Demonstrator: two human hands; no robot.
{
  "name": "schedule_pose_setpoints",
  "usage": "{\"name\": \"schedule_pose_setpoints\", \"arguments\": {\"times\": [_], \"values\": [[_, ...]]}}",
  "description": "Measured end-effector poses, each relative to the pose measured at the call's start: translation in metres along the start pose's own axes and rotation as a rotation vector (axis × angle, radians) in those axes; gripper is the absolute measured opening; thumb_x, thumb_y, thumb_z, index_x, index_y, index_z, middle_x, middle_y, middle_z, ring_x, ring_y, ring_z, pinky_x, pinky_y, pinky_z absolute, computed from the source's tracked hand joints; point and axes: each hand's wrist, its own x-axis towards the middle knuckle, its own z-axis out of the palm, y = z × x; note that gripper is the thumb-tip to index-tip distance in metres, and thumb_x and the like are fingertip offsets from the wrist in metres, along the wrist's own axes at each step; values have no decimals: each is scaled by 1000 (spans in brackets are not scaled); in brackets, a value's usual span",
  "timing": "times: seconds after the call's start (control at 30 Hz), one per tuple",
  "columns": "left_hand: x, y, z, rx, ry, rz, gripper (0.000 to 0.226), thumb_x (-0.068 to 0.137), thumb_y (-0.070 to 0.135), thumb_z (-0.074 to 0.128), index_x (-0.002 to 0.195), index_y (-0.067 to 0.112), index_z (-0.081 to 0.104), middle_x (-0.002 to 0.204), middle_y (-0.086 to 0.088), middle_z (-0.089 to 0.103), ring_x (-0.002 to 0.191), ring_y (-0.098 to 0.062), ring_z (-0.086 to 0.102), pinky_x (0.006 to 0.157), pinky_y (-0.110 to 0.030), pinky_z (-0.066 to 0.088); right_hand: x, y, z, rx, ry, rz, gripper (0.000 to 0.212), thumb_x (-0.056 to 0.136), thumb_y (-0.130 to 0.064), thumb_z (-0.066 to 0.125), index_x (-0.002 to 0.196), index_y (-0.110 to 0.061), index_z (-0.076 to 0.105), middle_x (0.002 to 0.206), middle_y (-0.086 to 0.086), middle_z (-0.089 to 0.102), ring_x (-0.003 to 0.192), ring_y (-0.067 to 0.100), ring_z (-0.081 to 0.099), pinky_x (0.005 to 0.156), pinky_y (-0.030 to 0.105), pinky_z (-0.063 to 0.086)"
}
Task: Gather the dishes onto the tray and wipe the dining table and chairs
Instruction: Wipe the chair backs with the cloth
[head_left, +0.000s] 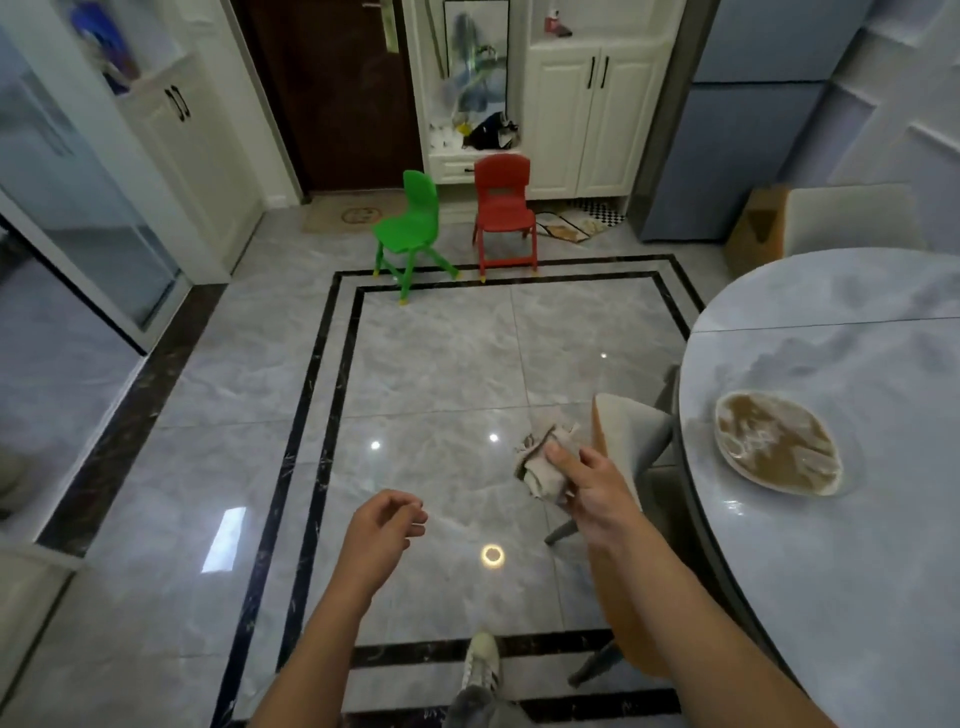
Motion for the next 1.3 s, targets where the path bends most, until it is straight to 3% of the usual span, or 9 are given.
{"name": "schedule_pose_setpoints", "arguments": {"times": [0.1,0.2,0.33,0.5,0.77,0.9,1.07,1.13,1.3], "values": [[58,30,-15,-4,9,-18,11,102,17,65,101,9,73,94,-9,79,90,-26,77,84,-38,58,44,-16,28,57,-21,4,49,80,-27,78,120,-2,67,110,18,69,95,25,66,79,38,51],[111,58,-22,-15,2,-26,11,102,18,65,101,10,73,95,-9,79,91,-27,77,83,-38,57,83,-36,49,155,-95,15,48,87,-23,77,127,0,63,112,20,67,95,26,66,77,39,53],[177,90,-14,-28,-46,-39,11,101,18,66,100,10,73,95,-11,79,92,-29,77,84,-40,57,131,-65,67,256,-146,1,54,77,-24,90,118,-5,61,101,18,68,88,26,68,77,42,54],[274,124,12,9,-148,-50,13,101,17,65,101,8,73,95,-11,79,92,-29,76,82,-38,58,200,-96,84,256,-21,-30,24,88,-11,70,111,-11,63,99,16,67,82,24,69,60,35,57],[454,209,52,42,-299,-51,12,100,15,65,95,9,73,91,-11,79,90,-29,76,79,-37,55,328,-154,104,269,354,-53,21,90,-13,73,106,-17,61,93,9,71,77,19,71,57,32,56],[521,261,76,77,-383,-34,11,99,15,65,92,11,72,89,-11,79,89,-30,76,77,-35,54,370,-192,106,274,501,-68,33,85,-26,75,113,-11,65,93,11,70,80,18,68,62,29,55],[582,312,133,163,-497,-8,12,100,13,64,95,6,73,93,-14,78,88,-29,75,79,-37,54,409,-219,71,538,623,-62,24,103,-23,60,120,-8,64,101,16,67,86,25,65,72,37,57],[600,326,164,184,-543,0,12,100,14,64,95,7,73,92,-13,79,89,-29,76,77,-36,54,422,-232,54,685,626,-58,20,104,-20,58,117,-8,64,105,19,67,93,29,65,80,44,60],[642,358,252,256,-655,28,12,100,17,65,96,8,73,91,-10,79,89,-28,76,77,-34,55,464,-259,0,806,591,-62,16,98,-13,60,113,-7,62,112,21,64,106,37,63,79,54,63]]}}
